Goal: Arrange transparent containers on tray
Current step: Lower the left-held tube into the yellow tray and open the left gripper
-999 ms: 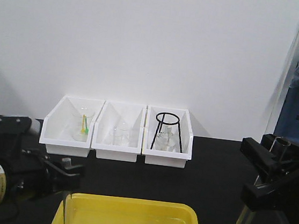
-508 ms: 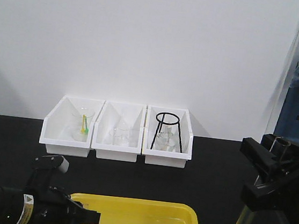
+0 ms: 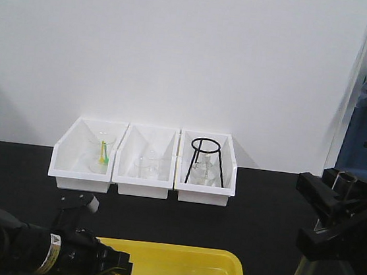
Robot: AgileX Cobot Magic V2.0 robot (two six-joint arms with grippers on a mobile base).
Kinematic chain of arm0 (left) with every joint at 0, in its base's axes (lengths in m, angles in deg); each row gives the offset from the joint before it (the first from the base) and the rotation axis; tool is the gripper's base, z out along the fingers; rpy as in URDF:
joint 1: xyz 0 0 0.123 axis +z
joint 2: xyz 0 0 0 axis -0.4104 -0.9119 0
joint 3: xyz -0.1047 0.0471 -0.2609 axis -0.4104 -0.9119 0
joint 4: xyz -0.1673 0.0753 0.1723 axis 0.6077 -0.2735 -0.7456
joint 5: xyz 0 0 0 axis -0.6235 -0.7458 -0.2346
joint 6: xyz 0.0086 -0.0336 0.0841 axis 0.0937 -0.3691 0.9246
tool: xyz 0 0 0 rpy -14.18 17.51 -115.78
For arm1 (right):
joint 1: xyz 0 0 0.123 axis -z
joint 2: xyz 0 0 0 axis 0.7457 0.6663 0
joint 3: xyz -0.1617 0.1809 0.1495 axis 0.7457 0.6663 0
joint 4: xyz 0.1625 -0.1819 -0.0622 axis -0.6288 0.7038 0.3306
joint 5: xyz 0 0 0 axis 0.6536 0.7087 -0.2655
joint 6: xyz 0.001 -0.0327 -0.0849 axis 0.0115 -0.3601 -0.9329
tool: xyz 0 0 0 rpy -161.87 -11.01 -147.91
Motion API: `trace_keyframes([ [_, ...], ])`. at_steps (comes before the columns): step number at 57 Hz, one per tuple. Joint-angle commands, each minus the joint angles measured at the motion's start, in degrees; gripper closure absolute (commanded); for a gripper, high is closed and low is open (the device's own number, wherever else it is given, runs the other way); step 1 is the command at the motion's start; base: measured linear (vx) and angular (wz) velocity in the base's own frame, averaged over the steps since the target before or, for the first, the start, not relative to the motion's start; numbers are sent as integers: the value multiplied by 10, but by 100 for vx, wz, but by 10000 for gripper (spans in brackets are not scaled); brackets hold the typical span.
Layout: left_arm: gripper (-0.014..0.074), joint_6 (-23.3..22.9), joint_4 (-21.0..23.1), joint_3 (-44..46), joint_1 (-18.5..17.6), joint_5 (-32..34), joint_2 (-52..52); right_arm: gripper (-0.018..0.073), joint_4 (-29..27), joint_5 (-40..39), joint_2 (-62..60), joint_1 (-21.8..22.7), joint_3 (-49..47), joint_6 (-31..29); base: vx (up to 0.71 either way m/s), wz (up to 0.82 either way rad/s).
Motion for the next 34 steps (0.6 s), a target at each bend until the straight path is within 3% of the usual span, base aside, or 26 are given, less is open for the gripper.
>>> trace_keyframes([
  [1, 594, -6, 16, 18, 9, 3, 16, 571, 0, -31, -9, 0, -20, -3, 0, 0],
  [19, 594, -5, -44, 18, 13, -21, -20, 571, 0, -31, -9, 0, -20, -3, 0, 0],
  [34, 592, -4, -44, 18, 13, -72, -44, 571, 0, -31, -9, 0, -20, -3, 0, 0],
])
